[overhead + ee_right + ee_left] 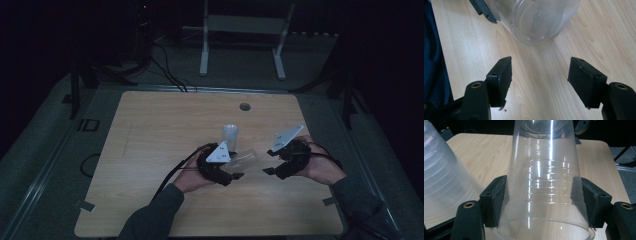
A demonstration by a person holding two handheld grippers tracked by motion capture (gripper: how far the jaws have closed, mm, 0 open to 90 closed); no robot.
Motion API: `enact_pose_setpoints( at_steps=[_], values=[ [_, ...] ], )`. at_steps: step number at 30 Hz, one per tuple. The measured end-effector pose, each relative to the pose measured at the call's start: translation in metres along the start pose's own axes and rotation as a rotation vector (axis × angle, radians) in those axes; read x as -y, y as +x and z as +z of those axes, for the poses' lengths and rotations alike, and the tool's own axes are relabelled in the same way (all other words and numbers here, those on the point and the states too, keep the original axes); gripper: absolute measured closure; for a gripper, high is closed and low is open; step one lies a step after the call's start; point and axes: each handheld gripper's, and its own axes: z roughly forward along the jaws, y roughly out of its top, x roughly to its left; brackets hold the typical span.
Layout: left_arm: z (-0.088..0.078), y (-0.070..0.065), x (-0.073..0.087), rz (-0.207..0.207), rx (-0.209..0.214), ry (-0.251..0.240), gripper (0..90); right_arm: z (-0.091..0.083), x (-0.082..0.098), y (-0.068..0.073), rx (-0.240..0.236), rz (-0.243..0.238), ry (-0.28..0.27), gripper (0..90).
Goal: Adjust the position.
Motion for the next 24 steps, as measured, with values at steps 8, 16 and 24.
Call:
enact_pose_setpoints(
  at_steps=[8,16,24],
  values=[
    [0.001,0.001,-0.001,0.011,0.005,0.016,30.6,-0.001,-0.005,0.001,-0.007,-0.031,0.029,35.4],
    [0.002,0.0,-0.002,0.015,0.017,0.023,30.6,-0.003,-0.009,0.002,-0.015,-0.053,0.047,35.5],
    [0.005,-0.001,-0.003,0.027,0.028,0.044,30.6,-0.005,-0.013,0.003,-0.025,-0.08,0.072,35.6]
  ],
)
